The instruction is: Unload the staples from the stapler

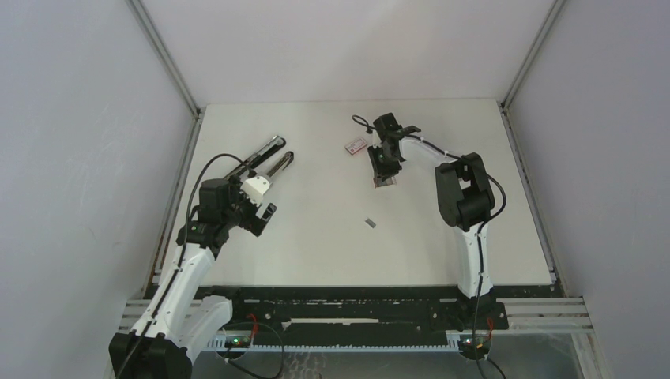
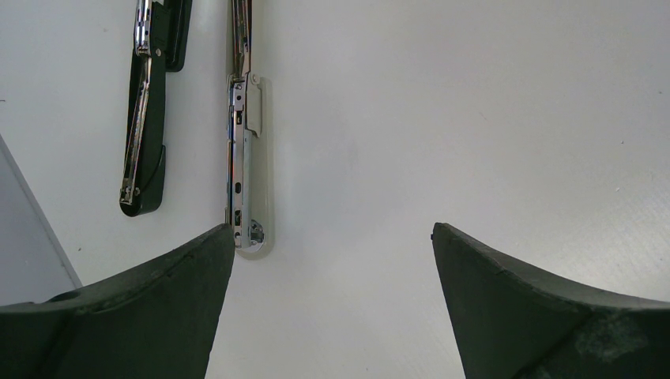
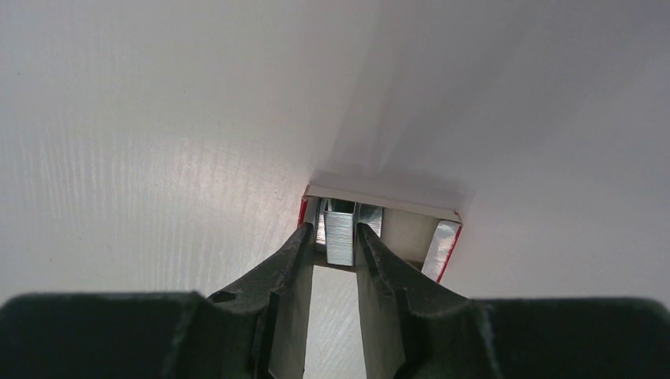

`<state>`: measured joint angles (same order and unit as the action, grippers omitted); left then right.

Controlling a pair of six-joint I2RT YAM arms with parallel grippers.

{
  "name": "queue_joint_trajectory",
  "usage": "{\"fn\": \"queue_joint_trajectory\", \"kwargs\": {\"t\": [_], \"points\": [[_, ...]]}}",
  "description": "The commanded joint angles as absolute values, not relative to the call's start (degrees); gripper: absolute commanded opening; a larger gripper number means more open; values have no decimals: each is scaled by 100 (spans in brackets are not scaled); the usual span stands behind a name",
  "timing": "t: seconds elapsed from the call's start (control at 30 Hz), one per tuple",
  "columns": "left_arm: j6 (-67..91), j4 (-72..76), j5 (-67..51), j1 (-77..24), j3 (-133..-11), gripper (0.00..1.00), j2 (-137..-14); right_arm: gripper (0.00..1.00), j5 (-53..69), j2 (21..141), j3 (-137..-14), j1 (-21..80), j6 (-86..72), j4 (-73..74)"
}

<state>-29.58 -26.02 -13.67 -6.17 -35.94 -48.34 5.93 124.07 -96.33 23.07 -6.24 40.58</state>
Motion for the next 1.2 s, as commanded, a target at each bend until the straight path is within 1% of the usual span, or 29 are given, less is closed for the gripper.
{"fn": "queue_joint_trajectory", "kwargs": {"t": [0.0,0.3,0.4,0.53,0.73,1.17], "points": [[-3034,-2434,-1327,-582,-3507,100,-4775,26,466,12242,-9923,2343,-507,4048],[-3045,-2432,-1327,-585,-3502,100,-4781,27,296,11759,-9931,2324,-230,4007],[-3043,-2435,-1319,-588,-3507,100,-4789,32,129,11696,-9997,2341,-43,3936],[-3042,-2434,-1316,-581,-3507,100,-4770,35,-194,11776,-10138,2344,119,3866],[-3033,-2428,-1304,-583,-3507,100,-4748,37,-296,12148,-10474,2407,169,4032],[-3044,-2432,-1312,-582,-3498,100,-4761,39,-406,12419,-10262,2458,235,4129]]}}
